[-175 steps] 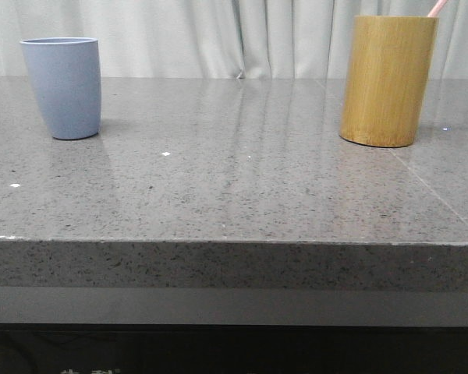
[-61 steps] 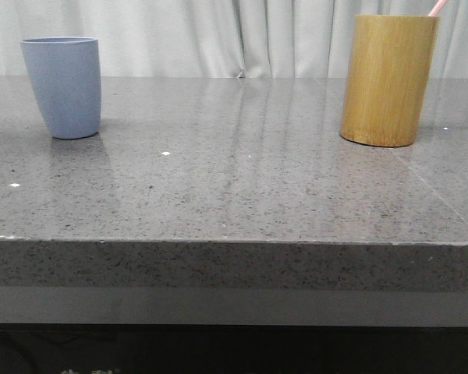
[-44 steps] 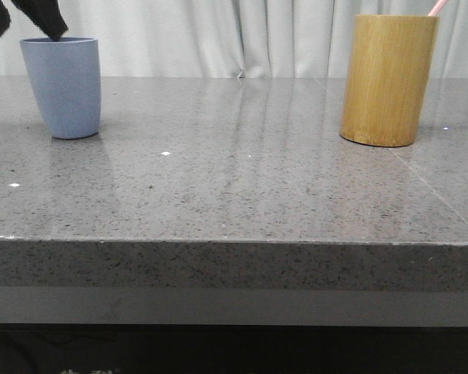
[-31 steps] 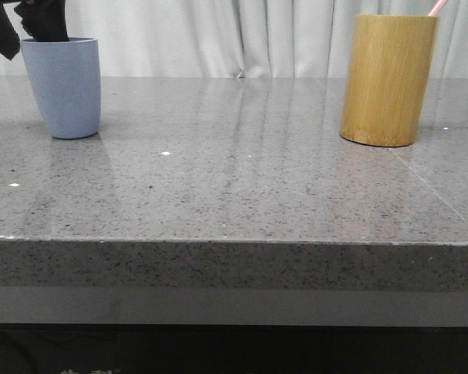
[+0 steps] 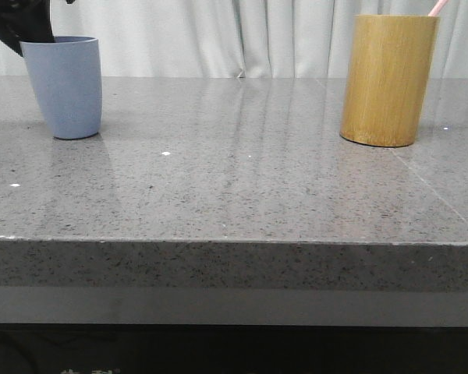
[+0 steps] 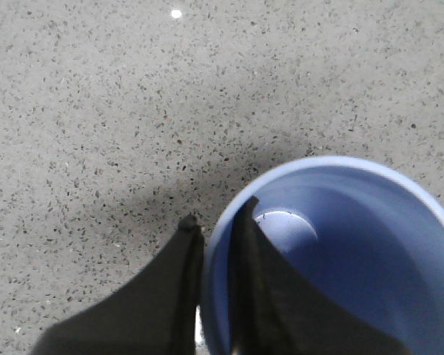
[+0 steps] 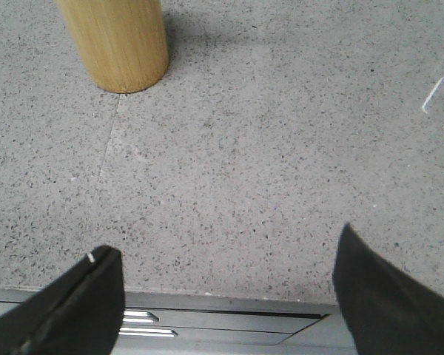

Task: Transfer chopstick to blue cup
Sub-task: 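Lower the left gripper over the light blue cup's rim, then grip the blue cup rim with the left gripper and slide it toward the bamboo cup, then open the left gripper and lift it away from the blue cup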

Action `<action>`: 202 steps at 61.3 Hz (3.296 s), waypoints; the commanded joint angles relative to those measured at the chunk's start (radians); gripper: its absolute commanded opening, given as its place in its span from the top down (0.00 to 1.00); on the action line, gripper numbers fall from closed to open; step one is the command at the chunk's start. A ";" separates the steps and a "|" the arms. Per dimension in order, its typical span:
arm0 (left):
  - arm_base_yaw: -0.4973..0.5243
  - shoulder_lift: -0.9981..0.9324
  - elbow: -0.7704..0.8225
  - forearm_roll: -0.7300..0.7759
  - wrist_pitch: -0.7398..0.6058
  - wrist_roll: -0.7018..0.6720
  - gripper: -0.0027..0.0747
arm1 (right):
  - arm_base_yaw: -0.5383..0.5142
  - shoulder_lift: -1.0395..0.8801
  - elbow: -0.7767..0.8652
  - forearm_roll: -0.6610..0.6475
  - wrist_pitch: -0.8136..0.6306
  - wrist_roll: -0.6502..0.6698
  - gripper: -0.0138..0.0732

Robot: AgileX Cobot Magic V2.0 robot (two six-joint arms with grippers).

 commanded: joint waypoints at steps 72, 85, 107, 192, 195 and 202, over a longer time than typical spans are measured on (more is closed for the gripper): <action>-0.430 0.163 -0.451 -0.013 0.116 -0.010 0.99 | 0.003 0.009 -0.033 0.005 -0.058 -0.007 0.16; -0.430 0.169 -0.449 -0.013 0.171 -0.010 0.95 | 0.003 0.009 -0.033 0.013 -0.058 -0.007 0.16; -0.430 0.169 -0.451 -0.013 0.175 -0.024 0.61 | 0.003 0.009 -0.033 0.020 -0.058 -0.007 0.16; -0.430 -0.730 0.416 0.018 -0.174 -0.079 0.61 | 0.003 0.022 -0.060 0.094 -0.085 0.117 0.16; -0.430 -0.769 0.480 0.018 -0.202 -0.079 0.61 | 0.003 0.039 -0.078 0.099 -0.090 0.117 0.16; -0.430 -0.852 0.572 0.014 -0.219 -0.079 0.61 | 0.003 0.119 -0.150 0.098 -0.116 0.117 0.16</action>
